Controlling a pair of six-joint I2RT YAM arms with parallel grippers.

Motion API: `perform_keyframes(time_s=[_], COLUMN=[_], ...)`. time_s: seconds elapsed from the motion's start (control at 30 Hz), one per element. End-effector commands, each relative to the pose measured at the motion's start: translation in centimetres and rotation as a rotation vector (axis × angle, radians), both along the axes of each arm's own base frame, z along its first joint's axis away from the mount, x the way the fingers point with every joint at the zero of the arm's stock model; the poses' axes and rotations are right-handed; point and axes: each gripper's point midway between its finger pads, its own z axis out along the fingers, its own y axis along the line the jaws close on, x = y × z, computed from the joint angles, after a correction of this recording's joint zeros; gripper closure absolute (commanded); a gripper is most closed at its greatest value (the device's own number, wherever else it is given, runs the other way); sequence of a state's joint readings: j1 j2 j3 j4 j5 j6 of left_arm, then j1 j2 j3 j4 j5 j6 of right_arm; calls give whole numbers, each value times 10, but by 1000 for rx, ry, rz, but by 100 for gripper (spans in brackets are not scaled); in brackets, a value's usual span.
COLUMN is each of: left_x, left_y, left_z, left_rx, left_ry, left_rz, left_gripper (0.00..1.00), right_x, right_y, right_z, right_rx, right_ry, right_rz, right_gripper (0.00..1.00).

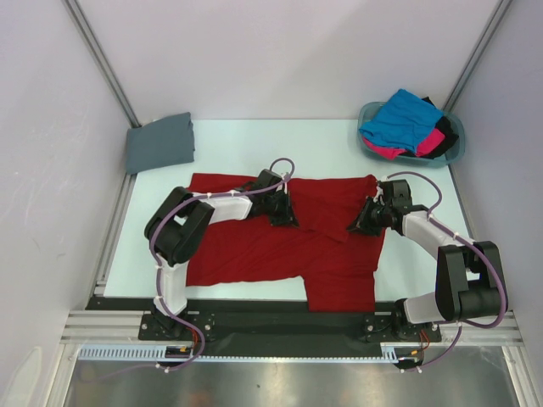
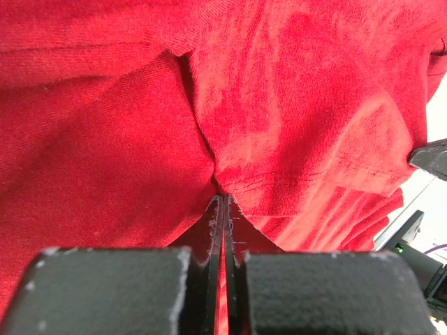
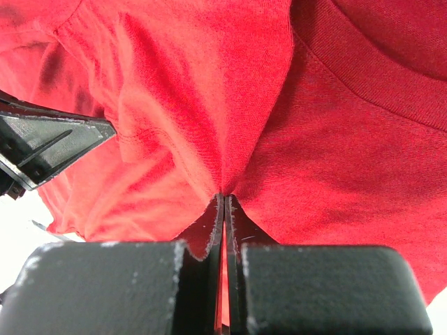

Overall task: Fold and stack the t-shirts
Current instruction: Fold the tshirt

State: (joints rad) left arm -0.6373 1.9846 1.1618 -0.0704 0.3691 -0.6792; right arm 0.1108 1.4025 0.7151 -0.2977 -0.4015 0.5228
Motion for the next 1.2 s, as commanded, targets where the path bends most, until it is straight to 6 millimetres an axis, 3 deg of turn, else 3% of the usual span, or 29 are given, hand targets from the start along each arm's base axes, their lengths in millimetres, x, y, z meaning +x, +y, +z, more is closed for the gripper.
perform_keyframes(time_s=[0.0,0.5,0.77,1.17], left_x=[11,-2,-8,-9], left_y=[-4,-8,-7,-12], left_z=[13,76,81,94], left_rx=[-4,-100,-109,-142], left_ry=[-57,-97,-86,-83], left_rz=[-10,-45,-57,-76], left_gripper=[100,100,100,100], right_x=[13,11,10,18], right_y=[1,1,1,3], right_z=[12,19,24,58], right_rx=[7,5,2,6], right_ry=[-47,-52,-55,-120], right_rz=[12,17,22,59], right_gripper=[100,100,100,100])
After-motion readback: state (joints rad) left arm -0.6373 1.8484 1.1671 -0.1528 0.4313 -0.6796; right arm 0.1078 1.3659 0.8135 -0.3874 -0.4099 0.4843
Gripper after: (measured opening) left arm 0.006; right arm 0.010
